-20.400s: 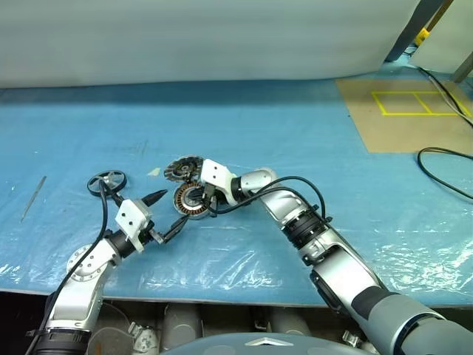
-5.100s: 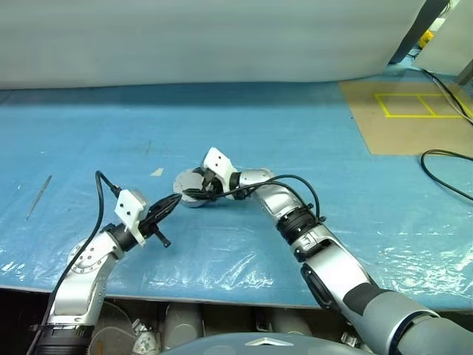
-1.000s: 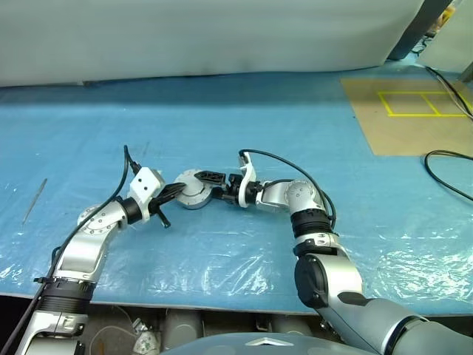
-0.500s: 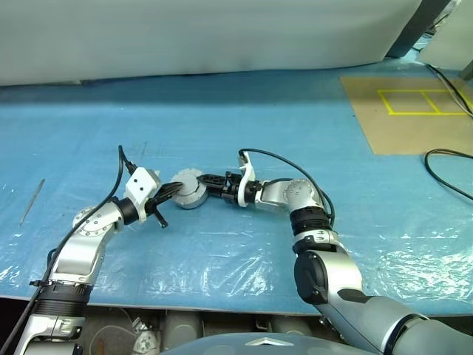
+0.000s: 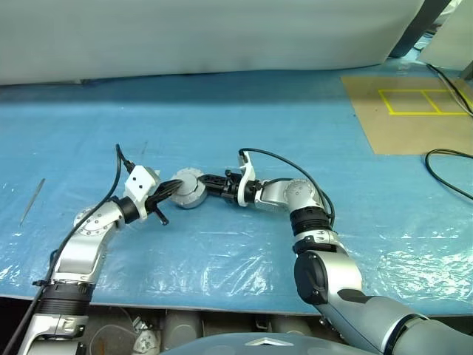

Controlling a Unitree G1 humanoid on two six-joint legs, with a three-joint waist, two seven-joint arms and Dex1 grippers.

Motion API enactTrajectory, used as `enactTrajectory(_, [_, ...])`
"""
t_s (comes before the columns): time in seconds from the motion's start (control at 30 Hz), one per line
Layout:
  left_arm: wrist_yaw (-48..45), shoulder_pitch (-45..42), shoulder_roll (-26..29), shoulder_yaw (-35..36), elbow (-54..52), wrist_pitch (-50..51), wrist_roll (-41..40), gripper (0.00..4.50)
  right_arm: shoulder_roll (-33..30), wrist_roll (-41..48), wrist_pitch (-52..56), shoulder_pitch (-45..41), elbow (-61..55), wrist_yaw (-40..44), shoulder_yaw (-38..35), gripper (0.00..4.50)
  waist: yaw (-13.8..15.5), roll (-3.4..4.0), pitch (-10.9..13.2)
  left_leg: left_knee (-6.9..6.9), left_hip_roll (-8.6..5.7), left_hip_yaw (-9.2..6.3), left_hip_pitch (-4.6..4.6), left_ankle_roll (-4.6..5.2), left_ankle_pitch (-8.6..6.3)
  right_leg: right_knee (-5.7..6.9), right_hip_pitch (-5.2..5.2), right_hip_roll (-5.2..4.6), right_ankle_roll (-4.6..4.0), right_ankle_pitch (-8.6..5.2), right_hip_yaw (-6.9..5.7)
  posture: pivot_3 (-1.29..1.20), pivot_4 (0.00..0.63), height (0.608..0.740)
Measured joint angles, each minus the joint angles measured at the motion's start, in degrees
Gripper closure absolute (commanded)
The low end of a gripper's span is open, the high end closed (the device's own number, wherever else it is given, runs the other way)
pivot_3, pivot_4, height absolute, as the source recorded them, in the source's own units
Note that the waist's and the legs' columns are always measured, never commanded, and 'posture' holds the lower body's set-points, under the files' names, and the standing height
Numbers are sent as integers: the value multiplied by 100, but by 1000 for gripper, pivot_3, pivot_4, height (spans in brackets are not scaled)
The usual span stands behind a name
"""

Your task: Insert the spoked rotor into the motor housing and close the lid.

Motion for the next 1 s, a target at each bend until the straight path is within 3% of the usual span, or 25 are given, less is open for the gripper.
enactTrajectory(0.27, [566,-176,-479,789,12,599,-935,4500,4,73,-192,1,-1,30,-97,3204,25,-4,2,8,-4,-2,-34,0,0,0,-17,2,1,1,-4,0,150,740])
enactTrajectory(0.57, [945,175,-1047,1459,-367,1686,-2509,4500,7,647,-598,-5,-1,-204,-806,3204,79,-25,15,35,3,-1,-61,0,0,6,-27,6,0,2,-19,0,150,740])
enactTrajectory(0.7, [1265,178,-1451,1621,-581,2061,-3155,3654,9,846,-762,-25,-1,-235,-895,3204,105,-26,15,42,3,-1,-64,1,0,7,-26,5,2,3,-19,0,150,740])
enactTrajectory(1.0, [1742,147,-1863,1595,-812,2357,-3739,494,10,1118,-1021,-69,-1,-250,-884,3204,143,-28,17,54,4,-4,-74,0,0,6,-26,10,7,6,-20,0,150,740])
